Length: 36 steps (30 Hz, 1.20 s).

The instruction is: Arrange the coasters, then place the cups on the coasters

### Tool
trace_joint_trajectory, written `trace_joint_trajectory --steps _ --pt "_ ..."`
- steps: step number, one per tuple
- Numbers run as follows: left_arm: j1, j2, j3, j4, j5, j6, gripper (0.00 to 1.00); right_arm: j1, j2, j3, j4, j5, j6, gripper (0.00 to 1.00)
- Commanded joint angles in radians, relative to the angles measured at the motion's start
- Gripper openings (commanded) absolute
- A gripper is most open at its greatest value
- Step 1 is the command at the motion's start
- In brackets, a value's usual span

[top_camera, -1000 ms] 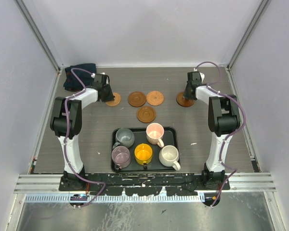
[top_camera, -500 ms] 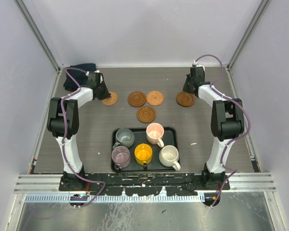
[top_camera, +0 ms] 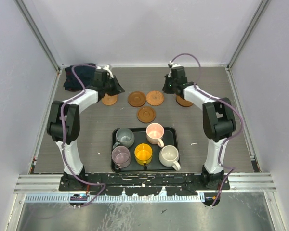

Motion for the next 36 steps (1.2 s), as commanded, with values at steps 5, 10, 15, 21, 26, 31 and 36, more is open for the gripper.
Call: trace_joint_trajectory --steps 5,10,15,21,26,31,36 --pt "-0.116 0.144 0.127 0.054 0.115 -0.004 0.2 0.096 0.122 0.158 -0.007 -0.036 -0.024 0.01" --pt "-0.135 0.224 0.204 0.031 0.145 -0.014 0.21 0.109 0.174 0.201 -0.023 -0.056 -0.01 0.01" --pt "-0.138 0.258 0.209 0.016 0.144 -0.016 0.22 0.116 0.19 0.188 -0.034 -0.055 -0.001 0.01" --pt "-0.137 0.28 0.2 -0.013 0.126 -0.003 0.23 0.117 0.219 0.152 -0.041 -0.056 0.005 0.01" --pt "-0.138 0.305 0.218 -0.053 0.109 -0.003 0.24 0.117 0.227 0.119 -0.04 -0.035 0.006 0.01" --pt "-0.132 0.289 0.174 -0.083 0.045 0.014 0.23 0.114 0.213 0.065 -0.055 0.037 0.002 0.01" --pt "-0.098 0.253 0.101 -0.066 0.022 0.0 0.23 0.094 0.182 0.001 -0.059 0.106 0.018 0.01"
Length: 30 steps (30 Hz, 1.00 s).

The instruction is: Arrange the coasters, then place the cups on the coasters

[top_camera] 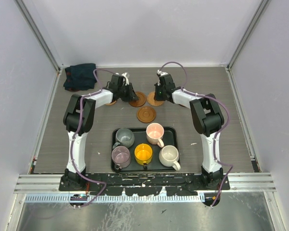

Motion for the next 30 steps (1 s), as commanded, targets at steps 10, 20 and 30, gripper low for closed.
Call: trace_joint_trajectory --steps 10,20,30 --pt "0.092 -0.08 -0.127 -0.041 -0.068 0.008 0.22 -0.08 -0.072 -0.111 -0.078 0.132 0.032 0.01" --pt "0.095 -0.103 -0.147 -0.018 -0.039 0.009 0.22 -0.103 -0.088 -0.099 -0.068 0.088 0.039 0.01" --pt "0.095 -0.169 -0.063 0.039 0.04 -0.019 0.24 -0.08 -0.157 -0.008 -0.053 -0.032 -0.057 0.02"
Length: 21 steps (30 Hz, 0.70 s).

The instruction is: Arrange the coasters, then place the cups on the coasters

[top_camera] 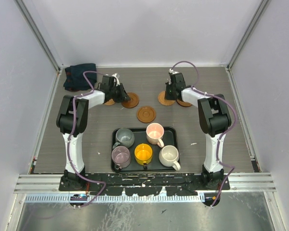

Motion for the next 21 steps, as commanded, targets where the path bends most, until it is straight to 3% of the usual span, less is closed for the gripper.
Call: trace_joint_trajectory --steps 1,9,21 --pt "0.008 -0.099 0.07 0.02 0.047 -0.001 0.25 0.033 -0.103 0.065 -0.022 -0.057 -0.077 0.02" --pt "0.007 -0.17 0.086 0.026 0.069 0.014 0.26 0.116 -0.172 0.048 -0.039 -0.057 -0.11 0.03" --pt "0.007 -0.38 -0.22 0.069 -0.055 0.006 0.26 0.238 -0.226 -0.124 -0.037 -0.031 -0.077 0.01"
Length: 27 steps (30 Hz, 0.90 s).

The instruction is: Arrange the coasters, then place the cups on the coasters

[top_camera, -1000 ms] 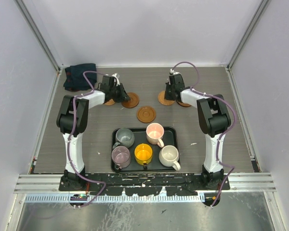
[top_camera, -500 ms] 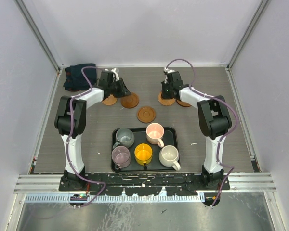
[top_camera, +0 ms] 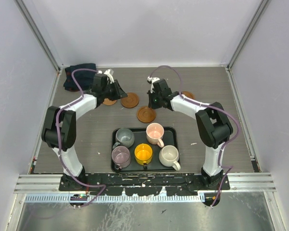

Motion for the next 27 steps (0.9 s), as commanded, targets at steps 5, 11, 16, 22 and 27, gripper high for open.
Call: trace_joint_trajectory --steps 5,11,16,22,27 --pt "0.005 -0.196 -0.179 0.011 -0.135 0.028 0.27 0.05 -0.045 -0.086 0.032 0.013 0.034 0.01" --pt "0.005 -0.284 -0.265 0.002 -0.192 0.039 0.27 0.06 0.012 -0.07 0.049 0.008 0.054 0.01" --pt "0.005 -0.317 -0.305 -0.011 -0.22 0.041 0.27 0.06 0.096 0.004 0.026 0.014 0.062 0.01" --pt "0.005 -0.319 -0.33 -0.018 -0.24 0.04 0.27 0.058 0.195 0.116 -0.034 0.064 0.078 0.01" --pt "0.006 -0.312 -0.339 -0.022 -0.246 0.038 0.27 0.044 0.252 0.213 -0.073 0.115 0.078 0.01"
